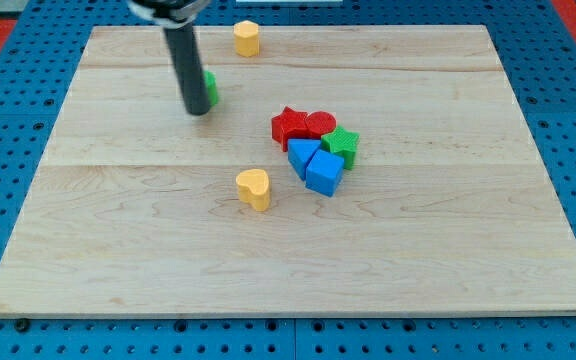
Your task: Push green circle to the top left
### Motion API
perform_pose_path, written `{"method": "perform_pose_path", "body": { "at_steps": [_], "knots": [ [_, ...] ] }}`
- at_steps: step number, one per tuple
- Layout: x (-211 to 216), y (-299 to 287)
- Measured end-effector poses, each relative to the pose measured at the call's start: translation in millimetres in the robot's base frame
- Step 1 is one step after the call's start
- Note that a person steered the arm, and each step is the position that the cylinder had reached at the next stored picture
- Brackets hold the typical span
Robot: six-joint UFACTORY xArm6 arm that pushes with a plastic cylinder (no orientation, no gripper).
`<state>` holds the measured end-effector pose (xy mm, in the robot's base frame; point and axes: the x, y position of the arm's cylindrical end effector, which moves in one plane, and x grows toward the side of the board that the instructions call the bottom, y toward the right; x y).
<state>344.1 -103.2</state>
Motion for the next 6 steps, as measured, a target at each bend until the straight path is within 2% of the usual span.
{"method": "perform_pose_path", "body": {
  "at_steps": [2,4,6],
  "knots": [
    [-47,14],
    [-56,45],
    [-70,-53]
  ]
}}
